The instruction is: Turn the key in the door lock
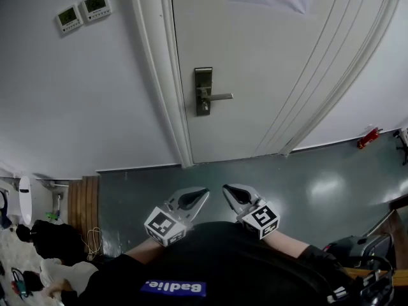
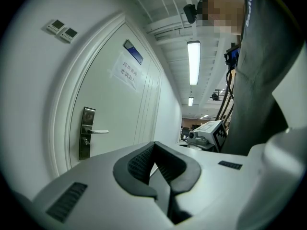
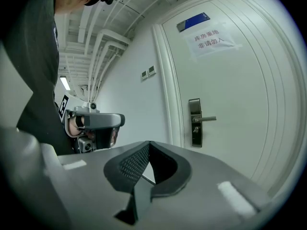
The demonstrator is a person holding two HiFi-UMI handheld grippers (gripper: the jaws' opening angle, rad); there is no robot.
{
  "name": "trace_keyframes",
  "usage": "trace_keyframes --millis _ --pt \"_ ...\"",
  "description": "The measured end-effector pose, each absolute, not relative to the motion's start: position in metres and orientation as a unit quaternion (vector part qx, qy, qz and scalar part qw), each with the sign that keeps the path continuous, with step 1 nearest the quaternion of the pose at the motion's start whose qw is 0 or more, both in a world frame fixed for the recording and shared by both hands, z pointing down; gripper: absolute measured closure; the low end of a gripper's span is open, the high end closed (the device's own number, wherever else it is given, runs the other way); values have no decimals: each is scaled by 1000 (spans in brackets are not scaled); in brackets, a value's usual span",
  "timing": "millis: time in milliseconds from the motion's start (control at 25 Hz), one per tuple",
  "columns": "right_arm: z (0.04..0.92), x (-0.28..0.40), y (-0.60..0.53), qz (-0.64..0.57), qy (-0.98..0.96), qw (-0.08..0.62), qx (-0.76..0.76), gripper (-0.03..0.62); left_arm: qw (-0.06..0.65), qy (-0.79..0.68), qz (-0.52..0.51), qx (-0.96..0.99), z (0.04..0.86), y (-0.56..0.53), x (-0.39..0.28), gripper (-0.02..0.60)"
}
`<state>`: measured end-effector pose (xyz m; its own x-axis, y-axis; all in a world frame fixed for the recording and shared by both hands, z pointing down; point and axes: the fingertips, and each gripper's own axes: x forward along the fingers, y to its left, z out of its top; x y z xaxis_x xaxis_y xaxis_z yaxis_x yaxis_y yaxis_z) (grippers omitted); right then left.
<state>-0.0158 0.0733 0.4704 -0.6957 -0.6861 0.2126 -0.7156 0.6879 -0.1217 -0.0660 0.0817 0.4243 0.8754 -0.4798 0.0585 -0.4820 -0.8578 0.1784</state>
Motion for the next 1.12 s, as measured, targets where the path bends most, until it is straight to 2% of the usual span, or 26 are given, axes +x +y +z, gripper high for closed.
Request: trace_keyframes --millis 1120 --pt "471 15 95 109 -920 66 371 592 110 -241 6 964 426 99 -30 577"
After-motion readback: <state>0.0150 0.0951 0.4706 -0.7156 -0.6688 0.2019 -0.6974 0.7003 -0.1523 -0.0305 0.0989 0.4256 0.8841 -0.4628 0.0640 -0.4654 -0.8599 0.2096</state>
